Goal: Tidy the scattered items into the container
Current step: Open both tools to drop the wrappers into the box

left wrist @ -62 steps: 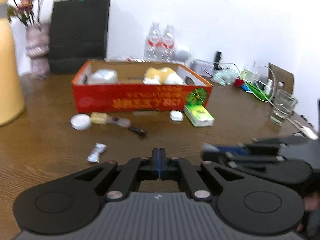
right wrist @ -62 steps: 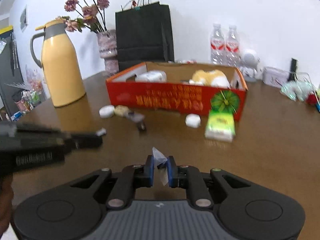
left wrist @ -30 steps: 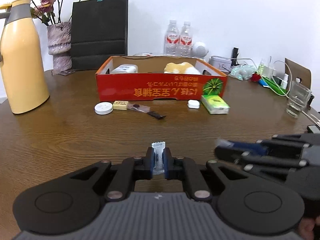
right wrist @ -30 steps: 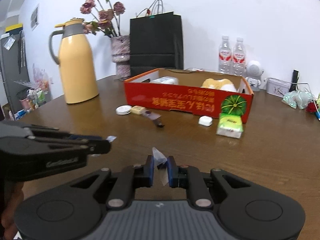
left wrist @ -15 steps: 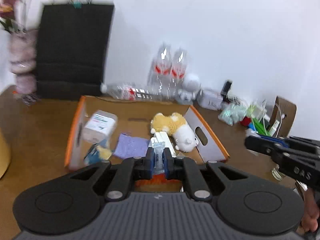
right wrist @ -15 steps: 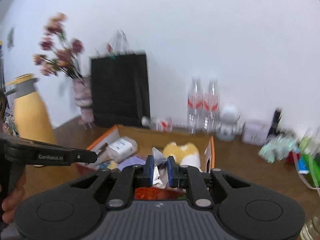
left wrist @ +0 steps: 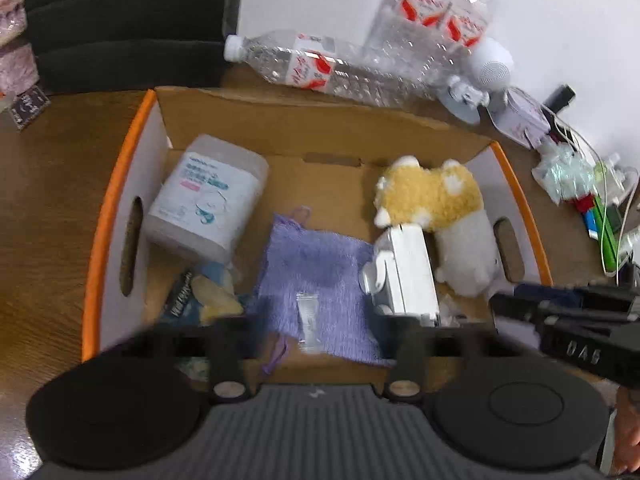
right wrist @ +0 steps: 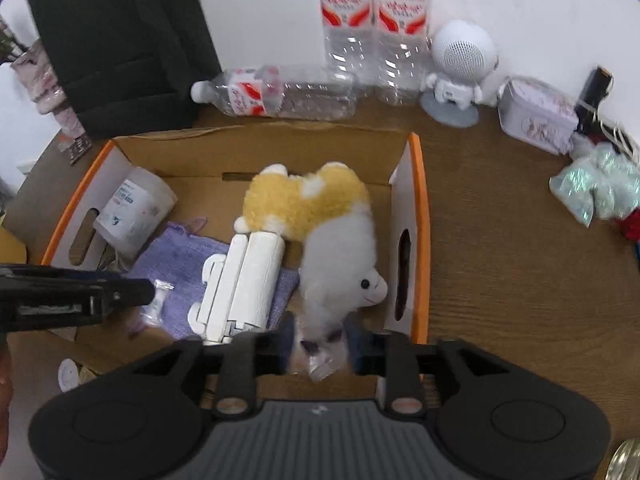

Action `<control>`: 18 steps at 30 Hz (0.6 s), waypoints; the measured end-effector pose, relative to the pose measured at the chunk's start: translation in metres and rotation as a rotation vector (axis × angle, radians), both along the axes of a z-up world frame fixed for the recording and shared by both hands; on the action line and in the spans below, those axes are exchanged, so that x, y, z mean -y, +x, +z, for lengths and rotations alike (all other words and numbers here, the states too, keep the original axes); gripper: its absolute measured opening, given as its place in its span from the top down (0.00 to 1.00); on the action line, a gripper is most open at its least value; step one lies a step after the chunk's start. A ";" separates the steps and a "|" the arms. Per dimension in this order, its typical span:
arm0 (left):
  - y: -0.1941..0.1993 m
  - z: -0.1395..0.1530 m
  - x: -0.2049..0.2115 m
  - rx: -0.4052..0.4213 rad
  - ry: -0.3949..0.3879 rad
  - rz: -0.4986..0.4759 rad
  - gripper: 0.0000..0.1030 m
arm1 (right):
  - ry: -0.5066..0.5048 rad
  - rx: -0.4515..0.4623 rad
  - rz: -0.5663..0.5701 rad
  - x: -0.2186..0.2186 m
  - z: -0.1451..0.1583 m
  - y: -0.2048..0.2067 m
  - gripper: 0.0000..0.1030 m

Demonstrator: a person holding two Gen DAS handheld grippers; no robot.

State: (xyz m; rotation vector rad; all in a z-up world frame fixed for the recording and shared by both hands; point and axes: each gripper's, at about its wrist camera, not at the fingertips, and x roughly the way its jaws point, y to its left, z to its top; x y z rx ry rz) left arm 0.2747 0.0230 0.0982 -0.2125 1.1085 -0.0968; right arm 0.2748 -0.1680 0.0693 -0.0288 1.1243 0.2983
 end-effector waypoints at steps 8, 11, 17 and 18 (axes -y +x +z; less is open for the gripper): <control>-0.015 0.038 -0.001 -0.067 0.102 -0.020 0.00 | 0.049 -0.014 0.011 -0.006 0.029 -0.014 0.23; -0.028 0.043 0.000 -0.068 0.138 -0.024 0.00 | 0.082 -0.056 0.010 -0.008 0.036 -0.022 0.18; -0.069 0.059 0.005 0.006 0.200 0.017 0.00 | 0.133 -0.032 0.001 -0.009 0.050 -0.048 0.17; -0.081 0.063 0.008 0.052 0.212 0.022 0.00 | 0.153 0.005 0.002 -0.007 0.054 -0.058 0.17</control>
